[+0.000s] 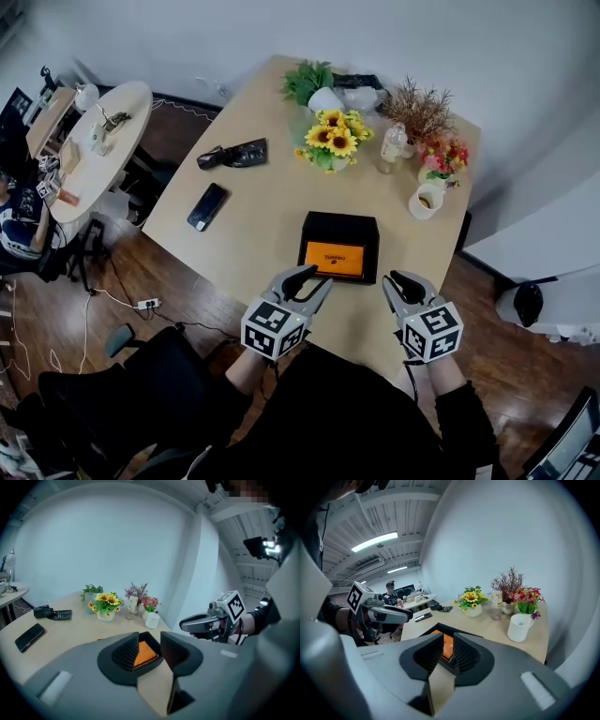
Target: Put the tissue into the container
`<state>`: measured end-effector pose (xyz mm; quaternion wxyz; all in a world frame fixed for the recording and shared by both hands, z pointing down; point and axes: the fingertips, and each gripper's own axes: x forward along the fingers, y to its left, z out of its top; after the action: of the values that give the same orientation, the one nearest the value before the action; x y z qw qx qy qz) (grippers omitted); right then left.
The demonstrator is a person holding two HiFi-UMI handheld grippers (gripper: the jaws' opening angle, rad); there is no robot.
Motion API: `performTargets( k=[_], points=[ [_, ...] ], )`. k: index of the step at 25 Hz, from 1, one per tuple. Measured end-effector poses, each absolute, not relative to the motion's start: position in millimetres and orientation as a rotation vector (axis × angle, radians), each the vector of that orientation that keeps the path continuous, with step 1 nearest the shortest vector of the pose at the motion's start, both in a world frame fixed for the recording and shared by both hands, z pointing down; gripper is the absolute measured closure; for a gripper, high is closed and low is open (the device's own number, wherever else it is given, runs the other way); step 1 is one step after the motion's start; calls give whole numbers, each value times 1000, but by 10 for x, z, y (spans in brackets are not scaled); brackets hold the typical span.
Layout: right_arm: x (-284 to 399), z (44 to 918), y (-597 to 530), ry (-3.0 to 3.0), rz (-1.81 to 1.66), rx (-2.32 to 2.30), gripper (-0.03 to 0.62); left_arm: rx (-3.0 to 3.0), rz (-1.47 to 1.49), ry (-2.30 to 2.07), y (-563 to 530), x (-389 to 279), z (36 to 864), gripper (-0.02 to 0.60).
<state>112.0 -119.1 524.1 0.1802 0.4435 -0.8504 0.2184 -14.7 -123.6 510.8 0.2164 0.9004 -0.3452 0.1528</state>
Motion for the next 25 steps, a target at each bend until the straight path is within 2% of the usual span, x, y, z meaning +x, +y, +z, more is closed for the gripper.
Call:
performTargets(
  k=[15,25],
  points=[
    [1706,5045,-203,-2636,643,1242,543,2438,438,-1123,-78,428,5106,457],
    [1916,5019,167,-2648,632,1321,543,2435,378,-1105,247,508,4915,459]
  ],
)
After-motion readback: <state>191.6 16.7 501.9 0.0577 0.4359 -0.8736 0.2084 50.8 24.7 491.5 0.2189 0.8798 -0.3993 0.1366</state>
